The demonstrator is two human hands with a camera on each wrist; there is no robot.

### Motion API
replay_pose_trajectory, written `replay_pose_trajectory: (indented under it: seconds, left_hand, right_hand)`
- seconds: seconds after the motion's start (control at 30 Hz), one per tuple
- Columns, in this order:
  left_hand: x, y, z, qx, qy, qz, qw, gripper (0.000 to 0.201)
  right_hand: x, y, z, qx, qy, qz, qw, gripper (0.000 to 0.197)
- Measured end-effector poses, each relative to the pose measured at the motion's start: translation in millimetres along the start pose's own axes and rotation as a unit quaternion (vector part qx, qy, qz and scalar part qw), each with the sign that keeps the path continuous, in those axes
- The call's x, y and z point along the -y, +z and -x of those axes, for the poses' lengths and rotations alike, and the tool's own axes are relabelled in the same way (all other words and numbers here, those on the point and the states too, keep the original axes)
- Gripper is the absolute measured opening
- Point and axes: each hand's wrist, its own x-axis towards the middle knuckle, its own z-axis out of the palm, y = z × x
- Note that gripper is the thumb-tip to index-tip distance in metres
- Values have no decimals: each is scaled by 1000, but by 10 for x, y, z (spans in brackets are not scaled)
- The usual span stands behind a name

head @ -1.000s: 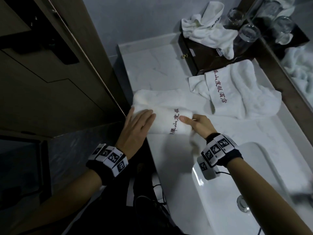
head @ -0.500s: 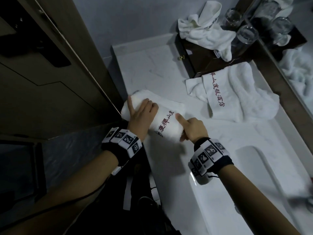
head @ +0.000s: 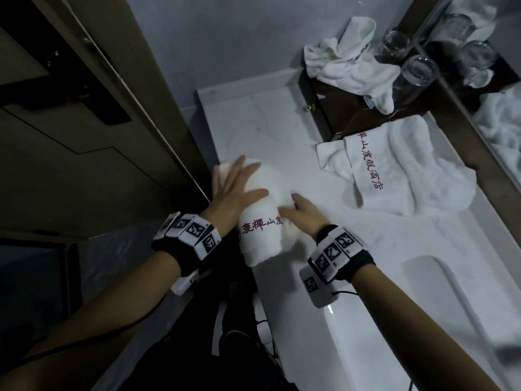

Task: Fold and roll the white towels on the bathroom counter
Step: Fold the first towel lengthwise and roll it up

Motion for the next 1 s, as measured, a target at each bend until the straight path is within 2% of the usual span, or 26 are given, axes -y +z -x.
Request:
replay_pose_trajectory:
  seconds: [0.03, 0.07, 0.13, 0.17, 0.27, 0.3, 0.37, 0.4, 0.43, 0.5, 0.57, 0.63, 0.7, 0.77, 0.87, 0.93, 1.0]
  left_hand:
    - [-69, 33, 39, -49, -86, 94, 991, 61]
    - [-105, 67, 67, -92, -137, 164, 973, 67]
    - [-124, 111, 178, -159, -173, 304, 923, 67]
    - [-106, 126, 249, -175, -176, 316, 916, 65]
    - [-15, 198, 424, -136, -141, 244, 950, 68]
    - [10, 228, 443, -130, -161, 262, 943, 64]
    - [5, 251, 460, -135, -217, 342, 904, 49]
    - [-2, 229, 461, -141, -237, 370, 887, 45]
    - [-7, 192, 469, -138, -248, 384, 879, 42]
    - [-25, 97, 473, -114, -247, 417, 867, 36]
    - [-86, -4, 482, -65, -248, 477, 840, 37]
    - [-105, -67, 490, -10, -241, 519, 820, 50]
    - [-105, -110, 513, 25, -204, 548, 811, 64]
    - [-96, -173, 527, 45, -163, 548, 819, 73]
    - [-68, -308, 448, 70, -124, 511, 848, 88]
    - [-53, -434, 325, 88, -88, 458, 880, 95]
    - [-37, -586, 152, 116, -31, 392, 912, 101]
  right_hand:
    - [2, 36, 20, 8, -5, 16, 1000, 41]
    - [-5, 74, 32, 2, -13, 34, 999, 38]
    - [-19, 138, 64, -28, -21, 75, 997, 35]
    - [-11, 158, 83, -43, -17, 84, 995, 35]
    - [6, 233, 76, -46, 16, 56, 997, 36]
    - [26, 275, 117, -55, 25, 40, 997, 37]
    - [45, 353, 183, -136, 25, -61, 988, 35]
    - [115, 347, 254, -122, 28, -154, 980, 37]
    - [100, 355, 262, -147, 14, -195, 970, 41]
    - [101, 404, 305, -66, 76, -252, 962, 28]
    - [122, 415, 335, -25, 27, -180, 983, 32]
    - [169, 396, 368, -24, -18, -196, 980, 42]
    - [249, 375, 396, -19, -55, -228, 972, 54]
    - [335, 361, 411, 25, -52, -235, 970, 70]
    - [457, 345, 423, 79, -36, -208, 974, 95]
    - [542, 317, 384, 68, -47, -197, 977, 94]
    - [658, 229, 313, 30, -41, -241, 969, 86]
